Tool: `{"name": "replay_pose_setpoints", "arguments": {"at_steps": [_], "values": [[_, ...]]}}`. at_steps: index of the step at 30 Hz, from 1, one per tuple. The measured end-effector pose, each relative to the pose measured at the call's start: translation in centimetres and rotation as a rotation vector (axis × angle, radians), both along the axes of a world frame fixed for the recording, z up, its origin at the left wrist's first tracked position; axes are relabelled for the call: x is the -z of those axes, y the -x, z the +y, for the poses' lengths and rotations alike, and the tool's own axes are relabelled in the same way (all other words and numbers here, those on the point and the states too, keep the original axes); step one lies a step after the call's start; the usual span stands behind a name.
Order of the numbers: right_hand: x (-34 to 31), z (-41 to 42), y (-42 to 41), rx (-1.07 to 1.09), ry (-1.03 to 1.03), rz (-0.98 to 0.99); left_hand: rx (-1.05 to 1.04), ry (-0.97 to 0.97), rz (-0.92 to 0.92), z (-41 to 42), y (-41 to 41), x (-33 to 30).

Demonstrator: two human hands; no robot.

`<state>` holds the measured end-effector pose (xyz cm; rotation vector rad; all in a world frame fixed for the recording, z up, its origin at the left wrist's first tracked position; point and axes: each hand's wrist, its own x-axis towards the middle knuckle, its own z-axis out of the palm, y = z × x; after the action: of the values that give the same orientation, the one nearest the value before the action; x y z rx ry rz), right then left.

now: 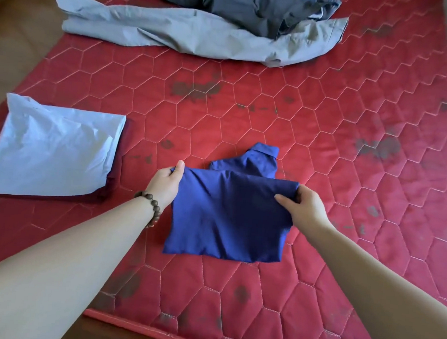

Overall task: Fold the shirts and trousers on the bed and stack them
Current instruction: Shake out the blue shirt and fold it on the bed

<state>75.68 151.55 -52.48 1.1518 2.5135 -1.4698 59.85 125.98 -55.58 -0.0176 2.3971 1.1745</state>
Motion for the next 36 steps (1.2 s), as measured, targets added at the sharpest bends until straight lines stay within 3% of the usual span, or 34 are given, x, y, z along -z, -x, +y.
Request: {"name": "replay_pose_setpoints", "arguments": {"at_steps": [4, 9, 15, 22, 28, 31, 36], "values": [[2.3, 2.6, 3.7, 0.091, -0.105, 0.004, -0.057, -0.035, -0.090, 1.1, 3.1, 1.7], [6.8, 3.6, 5.3, 0.129, 0.078, -0.245, -0.011, -0.036, -0.255, 1.2, 3.6, 5.8], [9.2, 3.3, 5.6, 0.110, -0.083, -0.218, 0.019, 0.067, -0.161, 1.7, 3.5, 8.2], [8.0, 3.9, 8.0, 0.107, -0.257, 0.046, -0.170, -0.016, 0.235, 4.3, 5.2, 6.7], [9.1, 4.5, 9.0, 0.218, -0.043, -0.174, -0.237, 0.115, 0.027, 4.3, 5.8, 8.1], [9.5, 4.3, 7.2, 0.285, -0.026, -0.166, -0.277, 0.137, 0.047, 3.2, 5.3, 7.9], [9.0, 3.1, 3.3, 0.257, -0.105, -0.099, -0.125, 0.223, 0.076, 0.0, 3.0, 7.4]]}}
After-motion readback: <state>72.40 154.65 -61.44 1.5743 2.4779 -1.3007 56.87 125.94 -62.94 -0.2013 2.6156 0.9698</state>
